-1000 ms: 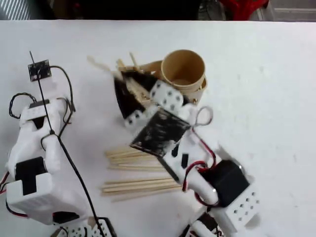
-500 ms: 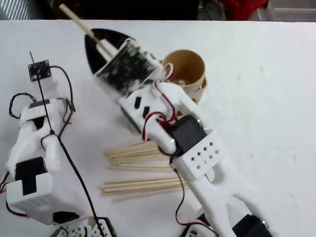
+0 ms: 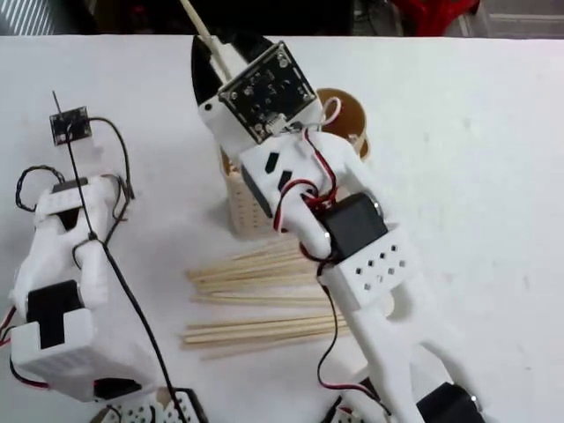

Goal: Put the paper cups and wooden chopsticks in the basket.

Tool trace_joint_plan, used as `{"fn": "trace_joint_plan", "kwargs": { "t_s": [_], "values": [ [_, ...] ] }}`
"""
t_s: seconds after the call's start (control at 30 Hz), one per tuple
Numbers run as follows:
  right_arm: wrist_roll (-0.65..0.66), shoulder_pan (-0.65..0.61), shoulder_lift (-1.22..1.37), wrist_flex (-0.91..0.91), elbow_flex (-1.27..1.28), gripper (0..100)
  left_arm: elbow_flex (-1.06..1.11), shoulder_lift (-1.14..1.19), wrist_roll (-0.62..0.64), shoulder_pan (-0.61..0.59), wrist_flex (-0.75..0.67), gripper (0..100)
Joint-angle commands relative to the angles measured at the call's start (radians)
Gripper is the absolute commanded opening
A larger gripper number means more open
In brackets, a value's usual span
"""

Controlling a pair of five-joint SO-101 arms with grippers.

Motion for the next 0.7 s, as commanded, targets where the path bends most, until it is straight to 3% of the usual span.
{"fn": "trace_joint_plan", "kwargs": {
  "t_s": [0.0,0.2,0.33,0.53,0.67],
  "values": [
    [0.000,0.015,-0.001,0.010,-0.054,7.7,-0.025,-0.005,-0.014,0.013,-0.017,15],
    [0.000,0.015,-0.010,0.087,-0.052,6.8,-0.023,-0.005,-0.014,0.013,-0.017,15],
    [0.000,0.016,-0.048,0.357,-0.049,1.2,-0.023,-0.005,-0.014,0.012,-0.017,15],
    [0.002,0.015,-0.163,0.819,-0.037,9.4,-0.025,-0.005,-0.014,0.012,-0.017,15],
    [0.060,0.007,-0.208,0.980,-0.002,13.6,-0.025,-0.005,-0.014,0.012,-0.017,15]
  ]
}}
